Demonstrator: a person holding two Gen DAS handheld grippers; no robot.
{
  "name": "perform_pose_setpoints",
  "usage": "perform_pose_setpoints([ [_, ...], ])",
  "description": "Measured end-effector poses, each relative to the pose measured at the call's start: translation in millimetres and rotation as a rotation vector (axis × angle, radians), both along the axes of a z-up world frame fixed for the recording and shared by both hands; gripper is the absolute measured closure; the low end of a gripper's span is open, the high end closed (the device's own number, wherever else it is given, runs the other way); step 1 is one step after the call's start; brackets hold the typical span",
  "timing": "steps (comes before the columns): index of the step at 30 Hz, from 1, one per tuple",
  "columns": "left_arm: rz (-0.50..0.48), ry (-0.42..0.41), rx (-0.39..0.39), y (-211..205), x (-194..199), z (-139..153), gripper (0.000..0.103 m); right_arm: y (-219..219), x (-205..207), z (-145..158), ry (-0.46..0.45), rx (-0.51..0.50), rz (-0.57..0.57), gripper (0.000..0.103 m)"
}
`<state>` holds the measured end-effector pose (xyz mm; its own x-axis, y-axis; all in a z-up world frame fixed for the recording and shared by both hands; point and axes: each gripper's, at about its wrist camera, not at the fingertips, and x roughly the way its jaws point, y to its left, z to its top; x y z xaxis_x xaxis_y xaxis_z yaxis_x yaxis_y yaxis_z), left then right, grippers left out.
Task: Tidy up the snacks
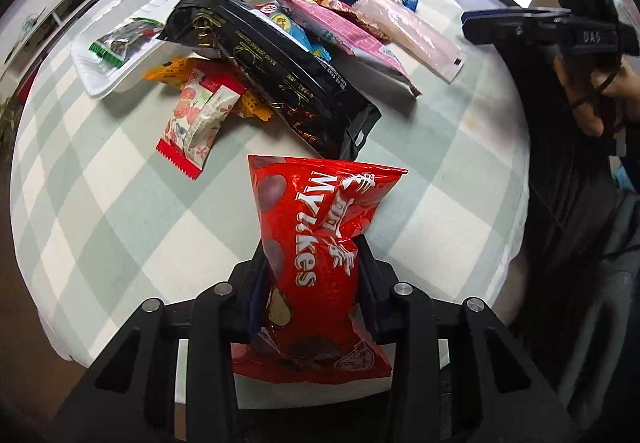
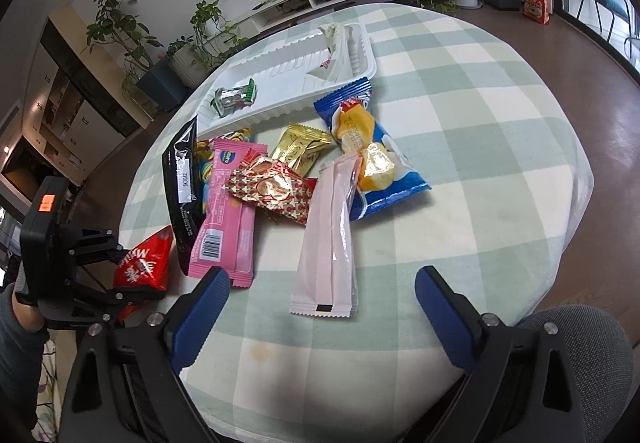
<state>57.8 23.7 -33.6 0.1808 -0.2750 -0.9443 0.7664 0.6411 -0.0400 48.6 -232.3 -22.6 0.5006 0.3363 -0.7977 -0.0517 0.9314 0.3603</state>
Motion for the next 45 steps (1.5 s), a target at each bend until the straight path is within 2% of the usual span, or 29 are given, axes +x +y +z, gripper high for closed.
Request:
perform_pose_setpoints([
  [2,0.033,0.008,-0.041,5.1,-4.8,7.9,0.068,3.1,3.3,1.4,-0.009,-0.027,0.015,0.007],
  [5,0.094,0.016,-0.132,13.6,-13.5,18.1,0.068,7.5,10.9,-0.3,-0.007,-0.075,0.028,0.015],
  [9,0.203,0.015,-0.254,28.0,-27.3,29.5,0.068,11.2,21.6,-10.4,0.044,-0.093,0.036,0.027],
  [14,0.332,-0.003,-0.377,42.1,-34.6,37.0,0.068,19.7,24.2,-13.1,0.036,-0.107,0.06,0.03],
  [19,0.458,-0.029,-0.498,55.9,-39.9,46.4,0.068,25.6,31.4,-19.4,0.046,-0.144,0.066,0.039],
  [24,0.482,-0.041,-0.528,55.0,-45.4,50.7,0.068,35.7,30.7,-20.7,0.017,-0.246,0.078,0.045],
  [30,0.478,-0.038,-0.539,47.0,-42.3,45.0,0.068,47.4,27.2,-24.4,-0.007,-0.356,0.105,0.047],
  [34,0.485,-0.038,-0.542,46.3,-41.1,40.8,0.068,49.9,26.7,-24.1,-0.016,-0.366,0.123,0.06],
  [42,0.488,-0.029,-0.545,45.0,-39.1,30.9,0.068,42.5,21.4,-22.8,-0.003,-0.331,0.105,0.073],
  [45,0.481,-0.023,-0.51,39.4,-36.9,23.1,0.086,42.3,20.0,-22.0,-0.002,-0.321,0.107,0.077],
])
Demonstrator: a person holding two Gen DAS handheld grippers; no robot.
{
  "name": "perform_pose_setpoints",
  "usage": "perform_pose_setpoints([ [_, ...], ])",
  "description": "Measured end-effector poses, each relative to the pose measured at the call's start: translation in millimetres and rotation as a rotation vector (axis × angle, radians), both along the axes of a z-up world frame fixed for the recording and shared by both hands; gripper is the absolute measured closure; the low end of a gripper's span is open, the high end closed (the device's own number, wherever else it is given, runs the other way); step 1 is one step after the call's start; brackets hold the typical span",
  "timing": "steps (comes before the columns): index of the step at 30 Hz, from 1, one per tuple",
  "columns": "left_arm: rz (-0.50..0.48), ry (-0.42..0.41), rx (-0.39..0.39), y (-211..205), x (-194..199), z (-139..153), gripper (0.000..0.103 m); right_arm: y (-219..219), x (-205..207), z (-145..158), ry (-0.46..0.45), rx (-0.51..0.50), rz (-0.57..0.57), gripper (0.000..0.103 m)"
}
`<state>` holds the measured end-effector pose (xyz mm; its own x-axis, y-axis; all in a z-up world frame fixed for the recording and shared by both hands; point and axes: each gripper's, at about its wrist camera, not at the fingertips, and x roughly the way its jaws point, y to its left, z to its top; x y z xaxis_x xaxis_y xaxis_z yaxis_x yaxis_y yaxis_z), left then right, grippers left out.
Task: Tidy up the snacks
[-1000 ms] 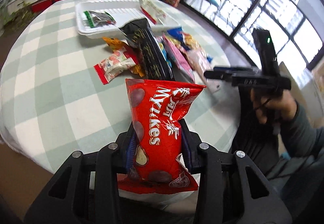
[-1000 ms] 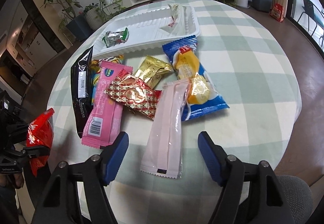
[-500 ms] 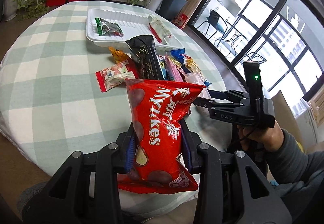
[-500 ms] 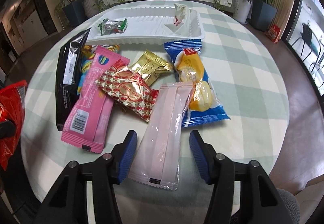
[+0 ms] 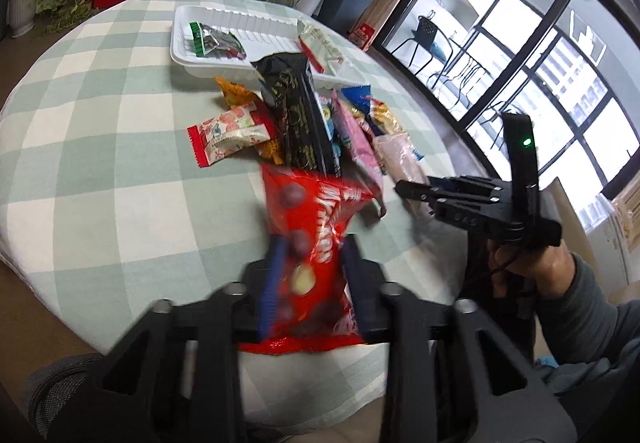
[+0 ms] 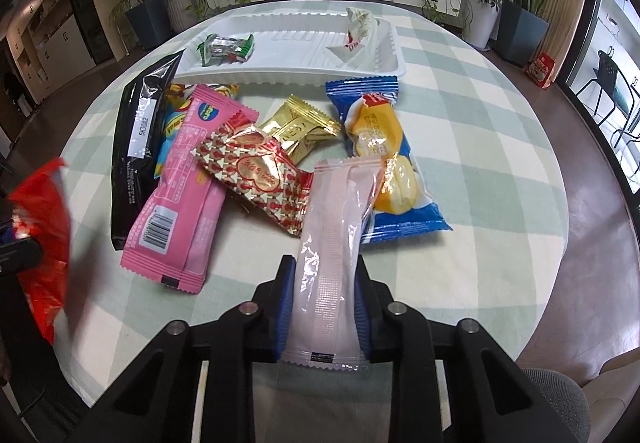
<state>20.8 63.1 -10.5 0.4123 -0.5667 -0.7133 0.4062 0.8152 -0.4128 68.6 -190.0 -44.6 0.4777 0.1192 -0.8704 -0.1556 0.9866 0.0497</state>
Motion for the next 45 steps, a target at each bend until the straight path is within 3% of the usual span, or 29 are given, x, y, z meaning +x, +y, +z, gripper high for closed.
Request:
perform_pose_setpoints([
  [5,-0.042,0.03,0.046,-9.1,7.6,-6.4,0.083,0.7,-2.2,0.0,0.006,0.011,0.008,0.077],
  [6,-0.032,0.031,0.063,-10.4,9.8,-6.3,0.078,0.8,-2.4,0.1,0.006,0.012,0.009,0.077],
  [9,-0.004,0.041,0.19,-20.1,16.7,-12.6,0.016,1.3,-3.5,0.2,0.004,0.016,0.01,0.077],
  [10,-0.005,0.025,0.239,-25.7,15.8,-14.8,0.016,1.1,-4.0,0.2,0.005,0.019,0.011,0.077],
  [12,-0.039,0.028,0.254,-35.1,14.2,-19.8,0.017,0.6,-4.9,0.1,0.004,0.023,0.013,0.077],
  [14,-0.054,0.018,0.248,-41.8,11.9,-22.5,0.043,0.1,-5.0,0.2,0.004,0.026,0.016,0.077],
  [15,-0.059,0.023,0.249,-44.8,12.3,-25.3,0.065,0.1,-4.6,0.3,0.004,0.028,0.017,0.077],
  [16,-0.056,0.01,0.252,-46.7,11.5,-25.5,0.067,0.3,-4.8,0.4,0.004,0.03,0.02,0.077],
  [21,-0.064,-0.006,0.252,-48.3,8.8,-23.1,0.068,-2.1,-7.6,2.0,0.003,0.067,0.016,0.078],
  [26,-0.036,-0.015,0.194,-35.6,2.9,-13.2,0.068,-9.1,-13.3,7.8,0.004,0.136,0.002,0.079],
  [33,0.047,-0.019,0.028,11.5,6.5,13.5,0.068,-31.7,-20.8,23.4,-0.005,0.267,-0.042,0.079],
  [36,0.081,-0.026,-0.04,33.2,16.1,24.5,0.068,-44.2,-18.5,31.8,-0.014,0.325,-0.066,0.079],
  [45,0.143,-0.089,-0.086,72.3,78.6,59.8,0.068,-84.0,14.9,62.6,-0.086,0.382,-0.14,0.079],
])
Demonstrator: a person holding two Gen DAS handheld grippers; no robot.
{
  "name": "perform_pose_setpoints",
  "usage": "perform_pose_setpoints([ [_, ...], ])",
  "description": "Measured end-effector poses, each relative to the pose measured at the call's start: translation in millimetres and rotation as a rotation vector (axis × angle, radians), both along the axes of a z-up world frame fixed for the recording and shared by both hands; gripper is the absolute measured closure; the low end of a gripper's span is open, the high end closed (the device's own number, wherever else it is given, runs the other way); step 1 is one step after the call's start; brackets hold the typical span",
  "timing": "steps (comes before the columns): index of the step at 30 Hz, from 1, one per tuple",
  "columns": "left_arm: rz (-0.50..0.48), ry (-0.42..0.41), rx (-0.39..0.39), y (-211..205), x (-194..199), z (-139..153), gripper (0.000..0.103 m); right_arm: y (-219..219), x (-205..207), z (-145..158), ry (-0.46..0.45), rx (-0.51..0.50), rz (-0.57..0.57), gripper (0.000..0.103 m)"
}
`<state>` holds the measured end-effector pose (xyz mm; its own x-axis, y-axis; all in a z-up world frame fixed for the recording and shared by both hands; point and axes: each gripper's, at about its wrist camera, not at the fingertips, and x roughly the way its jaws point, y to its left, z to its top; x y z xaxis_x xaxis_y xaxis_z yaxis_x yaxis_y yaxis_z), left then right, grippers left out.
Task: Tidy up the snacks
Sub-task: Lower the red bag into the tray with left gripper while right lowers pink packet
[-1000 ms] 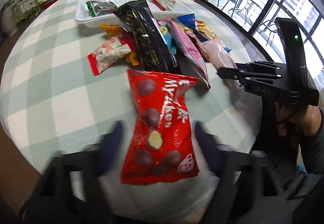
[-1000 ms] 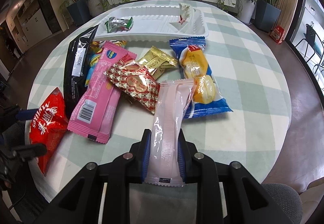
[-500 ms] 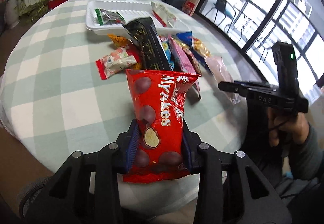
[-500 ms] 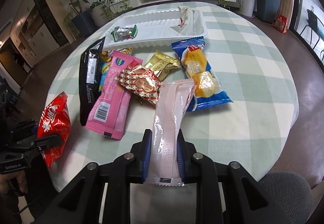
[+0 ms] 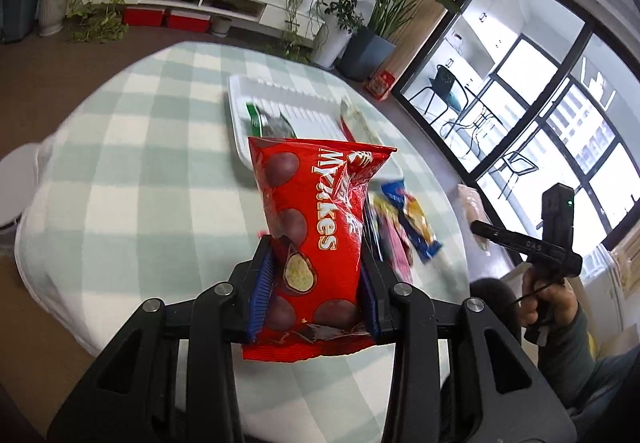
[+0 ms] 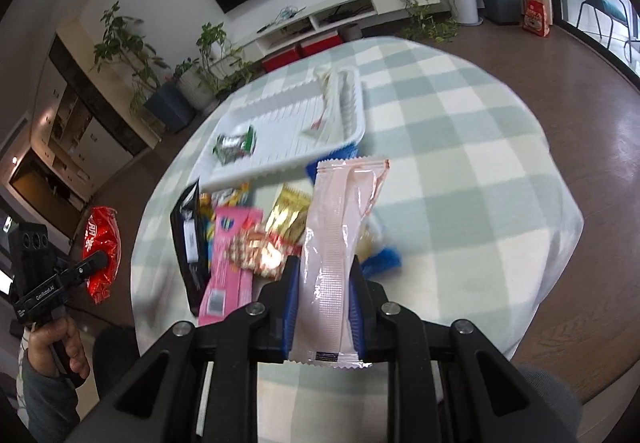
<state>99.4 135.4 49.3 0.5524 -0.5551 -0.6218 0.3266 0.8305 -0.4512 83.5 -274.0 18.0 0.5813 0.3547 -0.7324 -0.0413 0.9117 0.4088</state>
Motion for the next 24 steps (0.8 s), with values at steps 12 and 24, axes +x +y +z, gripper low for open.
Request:
perform_pose_setpoints([
  [12,-0.103,-0.039,0.072,-43.2,147.3,47.8,0.068,-4.3,101.1,61.6,-0.134,-0.026,0.028,0.079],
  [24,-0.122,0.091,0.08,-86.5,239.3,-19.3,0.068,74.0,198.3,20.9,-0.052,-0.096,0.203,0.079],
])
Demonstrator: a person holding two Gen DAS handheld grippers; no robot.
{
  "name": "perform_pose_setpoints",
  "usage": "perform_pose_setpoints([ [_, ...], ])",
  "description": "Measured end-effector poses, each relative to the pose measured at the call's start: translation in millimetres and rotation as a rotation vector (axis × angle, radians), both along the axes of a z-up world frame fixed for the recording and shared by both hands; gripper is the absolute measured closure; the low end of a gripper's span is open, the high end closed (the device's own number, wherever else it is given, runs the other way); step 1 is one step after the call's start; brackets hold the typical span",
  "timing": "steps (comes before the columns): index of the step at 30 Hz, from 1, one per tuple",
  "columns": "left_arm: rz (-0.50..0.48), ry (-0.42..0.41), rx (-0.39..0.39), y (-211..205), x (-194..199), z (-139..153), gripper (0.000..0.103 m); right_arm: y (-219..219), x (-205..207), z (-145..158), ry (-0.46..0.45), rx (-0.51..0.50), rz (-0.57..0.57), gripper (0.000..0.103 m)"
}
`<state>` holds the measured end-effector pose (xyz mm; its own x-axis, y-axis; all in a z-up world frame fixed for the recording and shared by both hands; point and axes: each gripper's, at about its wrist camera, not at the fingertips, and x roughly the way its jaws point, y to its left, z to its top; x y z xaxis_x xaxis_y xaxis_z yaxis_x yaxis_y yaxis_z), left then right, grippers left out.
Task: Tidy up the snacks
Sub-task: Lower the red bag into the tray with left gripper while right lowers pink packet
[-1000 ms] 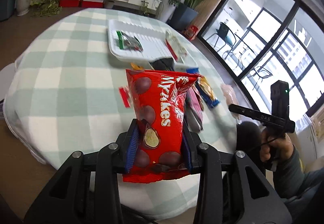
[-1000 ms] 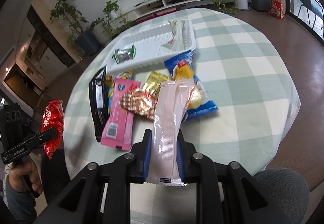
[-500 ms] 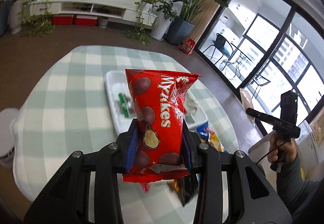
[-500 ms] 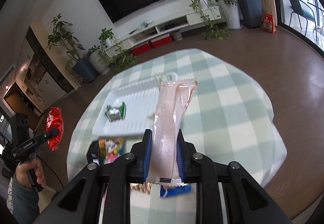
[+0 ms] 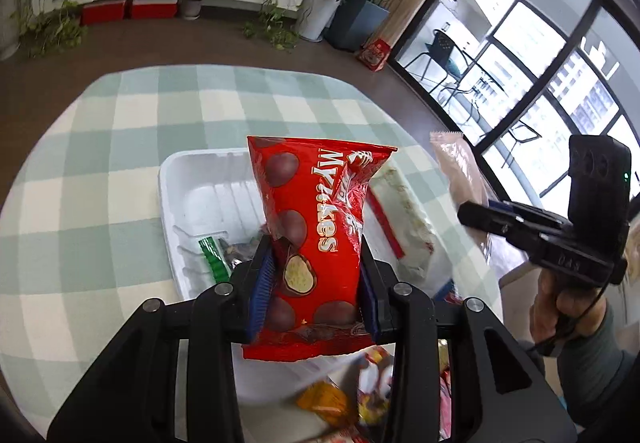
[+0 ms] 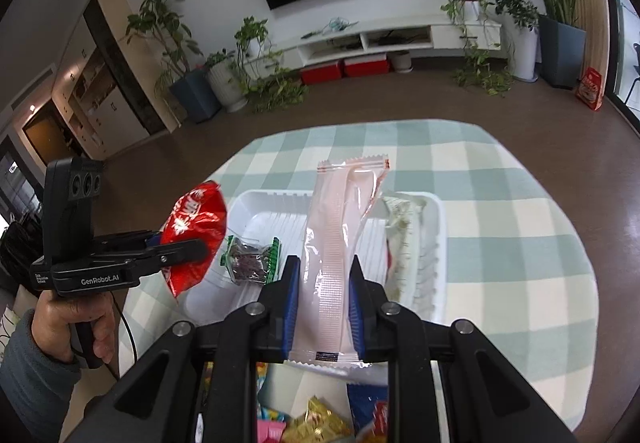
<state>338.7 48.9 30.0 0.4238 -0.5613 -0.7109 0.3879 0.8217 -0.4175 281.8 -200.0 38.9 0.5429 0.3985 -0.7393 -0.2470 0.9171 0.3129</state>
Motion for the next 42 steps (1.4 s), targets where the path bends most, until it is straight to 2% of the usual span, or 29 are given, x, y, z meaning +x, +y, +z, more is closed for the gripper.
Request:
perform_pose_setpoints([
  [6,0.01,0.03,0.026,-7.9,17.1,-33.4,0.068,19.6,25.6,-39.8,0.071,-0.06,0.039,0.079],
  [14,-0.01,0.035,0.06,-17.6,20.3,-49.4,0.068,26.3,37.9,-72.9,0.138,-0.1,0.044,0.079],
  [20,-0.016,0.031,0.077,-23.7,17.7,-49.0,0.066,25.4,42.3,-83.1,0.148,-0.113,0.029,0.079],
  [24,-0.024,0.032,0.084,-29.1,18.2,-50.2,0.055,28.5,41.5,-84.7,0.135,-0.141,0.037,0.077],
  [28,-0.034,0.024,0.098,-35.5,17.9,-48.9,0.05,29.1,42.0,-85.9,0.127,-0.151,0.03,0.076],
  [35,-0.037,0.019,0.104,-35.5,15.3,-48.5,0.049,32.4,39.3,-86.0,0.114,-0.176,0.034,0.076],
  [39,-0.036,0.007,0.102,-35.6,12.7,-45.4,0.04,31.9,39.0,-85.6,0.112,-0.173,0.031,0.075],
  [42,-0.029,0.0,0.097,-34.5,10.8,-41.5,0.039,30.6,37.1,-82.8,0.106,-0.168,0.026,0.067],
])
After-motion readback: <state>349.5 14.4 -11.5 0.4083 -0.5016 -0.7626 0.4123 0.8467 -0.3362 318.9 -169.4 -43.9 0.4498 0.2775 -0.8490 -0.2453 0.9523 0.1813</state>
